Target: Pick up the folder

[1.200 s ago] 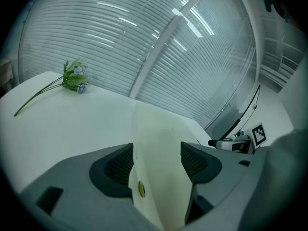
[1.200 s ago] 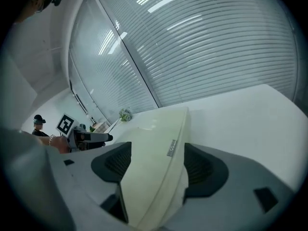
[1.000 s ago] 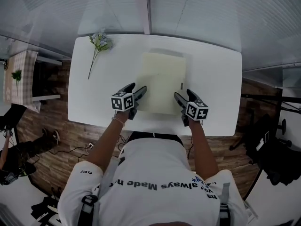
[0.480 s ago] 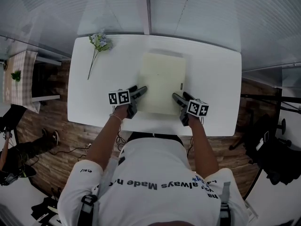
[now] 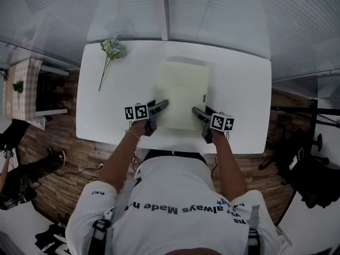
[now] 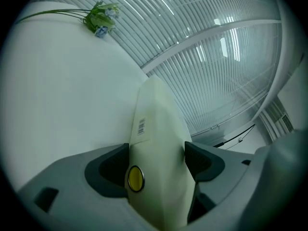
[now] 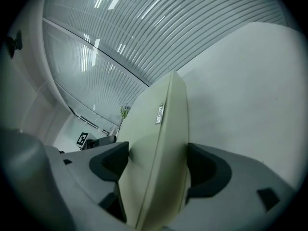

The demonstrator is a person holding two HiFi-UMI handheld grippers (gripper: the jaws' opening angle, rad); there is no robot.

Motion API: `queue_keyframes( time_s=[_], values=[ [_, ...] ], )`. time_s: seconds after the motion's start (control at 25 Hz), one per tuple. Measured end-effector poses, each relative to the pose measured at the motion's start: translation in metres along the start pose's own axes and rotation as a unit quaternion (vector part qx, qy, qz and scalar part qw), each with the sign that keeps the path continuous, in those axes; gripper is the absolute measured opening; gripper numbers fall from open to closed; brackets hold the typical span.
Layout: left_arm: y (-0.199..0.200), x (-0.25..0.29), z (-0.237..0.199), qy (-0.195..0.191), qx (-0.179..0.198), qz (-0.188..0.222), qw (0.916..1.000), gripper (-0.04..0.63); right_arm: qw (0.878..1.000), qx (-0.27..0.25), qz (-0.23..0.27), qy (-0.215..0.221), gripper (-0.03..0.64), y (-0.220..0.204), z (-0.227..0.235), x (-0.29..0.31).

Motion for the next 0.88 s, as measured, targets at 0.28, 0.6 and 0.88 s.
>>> queue_keyframes(
  time_s=[0.28, 0.6, 0.88],
  values=[
    [-0.004, -0.005, 0.007, 0.007, 0.022, -0.002, 0.9997, 0.327, 1.0, -0.005, -0.002, -0.005, 0.33, -0.003, -0.003, -0.005],
    [0.005, -0.017, 0.024, 0.005, 0.054, 0.011, 0.9985, 0.327, 1.0, -0.021, 0.012, 0.008, 0.33, 0.008, -0.027, -0.012],
    [0.012, -0.027, 0.042, 0.003, 0.075, 0.03, 0.9967, 0.327, 0.998, -0.053, 0.028, 0.011, 0.33, 0.022, -0.045, -0.026]
  ],
)
Point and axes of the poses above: the fingertips, and each gripper's own axes: x forward along the fingers, z to its right, y out of its top, the point moved 5 cm from there along -x, backward along the fingers, and after that the axes turned 3 degrees about y, right-handed, at the moved point
